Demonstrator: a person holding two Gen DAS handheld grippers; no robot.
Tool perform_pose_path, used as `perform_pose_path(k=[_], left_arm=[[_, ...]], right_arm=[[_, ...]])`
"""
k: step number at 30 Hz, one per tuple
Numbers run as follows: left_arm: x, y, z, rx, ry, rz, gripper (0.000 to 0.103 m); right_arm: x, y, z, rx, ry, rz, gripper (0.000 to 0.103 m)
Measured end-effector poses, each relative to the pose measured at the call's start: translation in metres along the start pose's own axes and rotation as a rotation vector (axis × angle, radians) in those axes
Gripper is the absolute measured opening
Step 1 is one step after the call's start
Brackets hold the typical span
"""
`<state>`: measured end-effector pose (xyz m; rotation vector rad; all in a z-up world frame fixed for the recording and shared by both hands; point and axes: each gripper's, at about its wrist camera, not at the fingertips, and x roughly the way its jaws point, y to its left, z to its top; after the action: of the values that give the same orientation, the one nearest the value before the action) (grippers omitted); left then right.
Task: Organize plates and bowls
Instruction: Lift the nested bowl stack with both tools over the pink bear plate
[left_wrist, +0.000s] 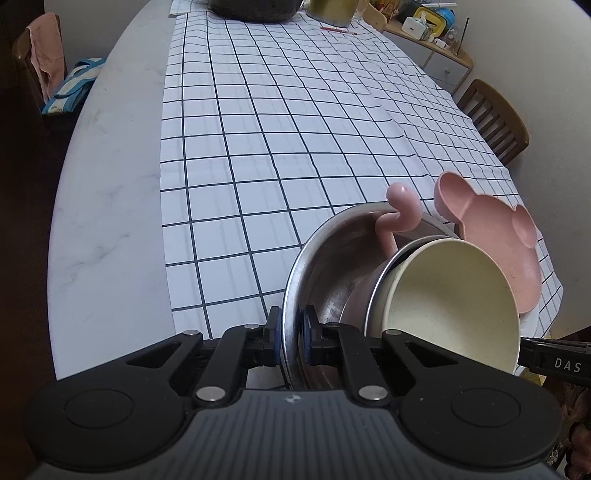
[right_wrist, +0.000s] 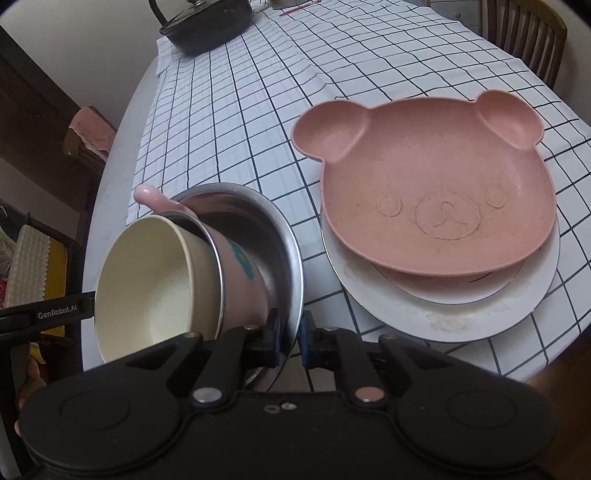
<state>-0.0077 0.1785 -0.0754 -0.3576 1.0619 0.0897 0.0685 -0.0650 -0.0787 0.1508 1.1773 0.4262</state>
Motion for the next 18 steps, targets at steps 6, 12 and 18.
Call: perform_pose_path(k=[6, 12, 18], left_arm=[[-0.020, -0.016, 0.005, 0.016, -0.023, -0.006, 0.010], [-0.030, -0.045, 0.020, 0.050, -0.057, -0.024, 0.010], [-0.021, -0.084, 0.042, 0.086, -0.066, -0.052, 0.010]], right_arm=[[-0.023, -0.001, 0.004, -0.005, -0.019, 0.013, 0.010], [-0.049, -0.010, 0.007, -0.011, -0.059, 0.003, 0.011], [-0.068, -0.038, 0.022, 0.009, -0.099, -0.009, 0.011]])
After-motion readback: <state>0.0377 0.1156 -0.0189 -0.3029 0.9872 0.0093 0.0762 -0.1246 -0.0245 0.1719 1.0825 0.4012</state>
